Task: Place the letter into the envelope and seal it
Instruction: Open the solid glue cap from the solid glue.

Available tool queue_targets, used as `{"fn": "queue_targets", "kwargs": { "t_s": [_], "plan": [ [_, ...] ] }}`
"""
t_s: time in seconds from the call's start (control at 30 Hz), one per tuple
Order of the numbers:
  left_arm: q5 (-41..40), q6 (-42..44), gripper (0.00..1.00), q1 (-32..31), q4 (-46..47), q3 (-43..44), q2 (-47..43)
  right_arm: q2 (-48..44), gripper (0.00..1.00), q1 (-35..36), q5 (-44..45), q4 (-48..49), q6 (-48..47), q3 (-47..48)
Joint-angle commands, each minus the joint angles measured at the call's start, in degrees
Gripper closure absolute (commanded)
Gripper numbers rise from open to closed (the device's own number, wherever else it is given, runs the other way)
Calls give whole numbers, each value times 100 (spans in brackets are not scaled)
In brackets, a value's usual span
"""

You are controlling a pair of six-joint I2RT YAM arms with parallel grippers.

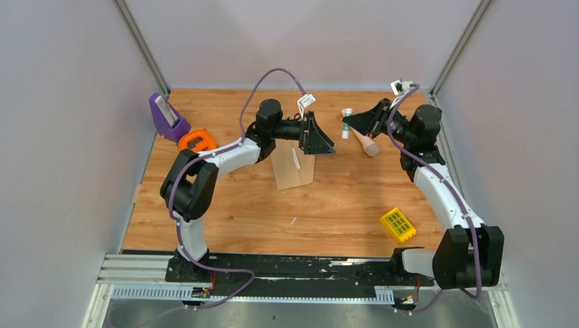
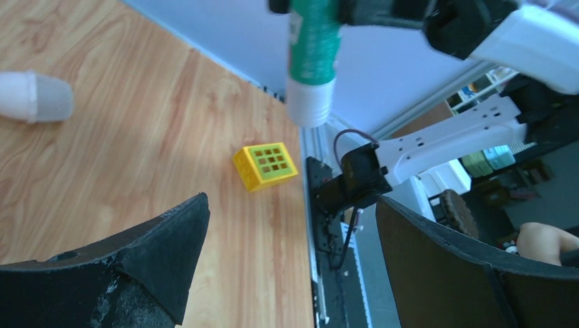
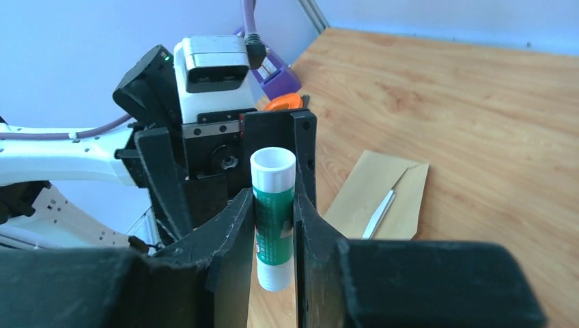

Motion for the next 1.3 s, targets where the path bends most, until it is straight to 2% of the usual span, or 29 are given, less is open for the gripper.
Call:
{"fn": "queue_targets", "kwargs": {
  "t_s": [0.0, 0.17, 0.33, 0.6, 0.83, 1.13, 1.27],
  "plan": [
    [381, -1541, 0, -121, 2306, 35, 64, -83, 100, -20, 280, 1449, 285, -587],
    [453, -1867, 0, -125, 2643, 135, 124, 19, 100, -20, 114, 2093, 630, -1002],
    [395, -1566, 0, -149, 2494, -53, 18, 18, 100, -13, 20, 2676, 1104, -1202],
    [285, -856, 0, -170, 1680, -83, 10, -190, 100, -2, 0, 2688, 1228, -1178],
    [425, -1047, 0, -208, 1725, 189, 170, 49, 100, 149, -135, 3100, 1872, -1126],
    [450, -662, 0, -316, 1303, 103, -156, 144, 100, 423, -72, 3116, 1787, -1111],
    [508, -964, 9, -327, 1633, 200, 2, 140, 100, 425, -59, 3111, 1753, -1138]
  ]
}}
